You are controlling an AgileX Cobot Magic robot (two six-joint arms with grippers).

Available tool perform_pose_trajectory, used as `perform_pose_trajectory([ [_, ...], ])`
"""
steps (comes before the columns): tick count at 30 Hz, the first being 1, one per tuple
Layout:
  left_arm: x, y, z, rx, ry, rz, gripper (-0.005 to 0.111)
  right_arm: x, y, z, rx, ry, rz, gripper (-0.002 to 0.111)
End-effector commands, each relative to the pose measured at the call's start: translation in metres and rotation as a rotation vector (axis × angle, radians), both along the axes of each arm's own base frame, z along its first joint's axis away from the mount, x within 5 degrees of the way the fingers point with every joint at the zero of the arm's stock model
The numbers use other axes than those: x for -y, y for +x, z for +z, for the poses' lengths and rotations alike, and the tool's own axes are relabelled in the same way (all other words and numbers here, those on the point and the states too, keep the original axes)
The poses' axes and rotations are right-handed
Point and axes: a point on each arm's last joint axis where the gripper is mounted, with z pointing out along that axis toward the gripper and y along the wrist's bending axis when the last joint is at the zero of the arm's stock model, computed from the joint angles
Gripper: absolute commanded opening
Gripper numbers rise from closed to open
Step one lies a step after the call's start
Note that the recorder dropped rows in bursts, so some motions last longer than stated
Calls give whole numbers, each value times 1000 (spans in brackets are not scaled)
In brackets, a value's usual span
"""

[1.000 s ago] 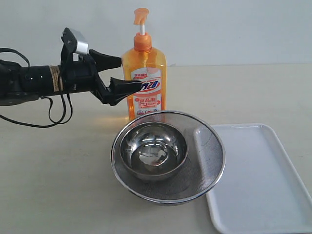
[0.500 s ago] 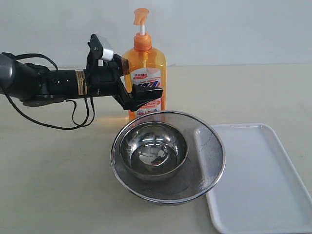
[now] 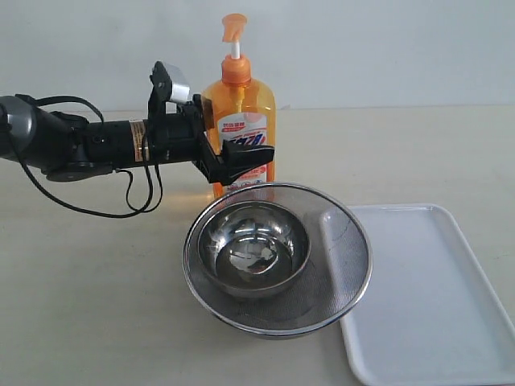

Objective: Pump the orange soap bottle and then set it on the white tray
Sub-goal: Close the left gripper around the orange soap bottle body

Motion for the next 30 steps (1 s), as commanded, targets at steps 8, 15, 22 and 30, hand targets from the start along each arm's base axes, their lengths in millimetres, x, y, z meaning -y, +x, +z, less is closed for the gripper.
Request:
perform_pose_trajectory([
  [8,1,3,3,-6,-31,35,13,0,0,0,12,-10,0,0],
  [15,-11,15,4,-34,-56,166,5,0,0,0,12,-10,0,0],
  [22,-25,22,-4,-109,-9,262,5,0,0,0,12,-10,0,0],
  [30,-48,23,7,-152,71,559,5,0,0,0,12,-10,0,0],
])
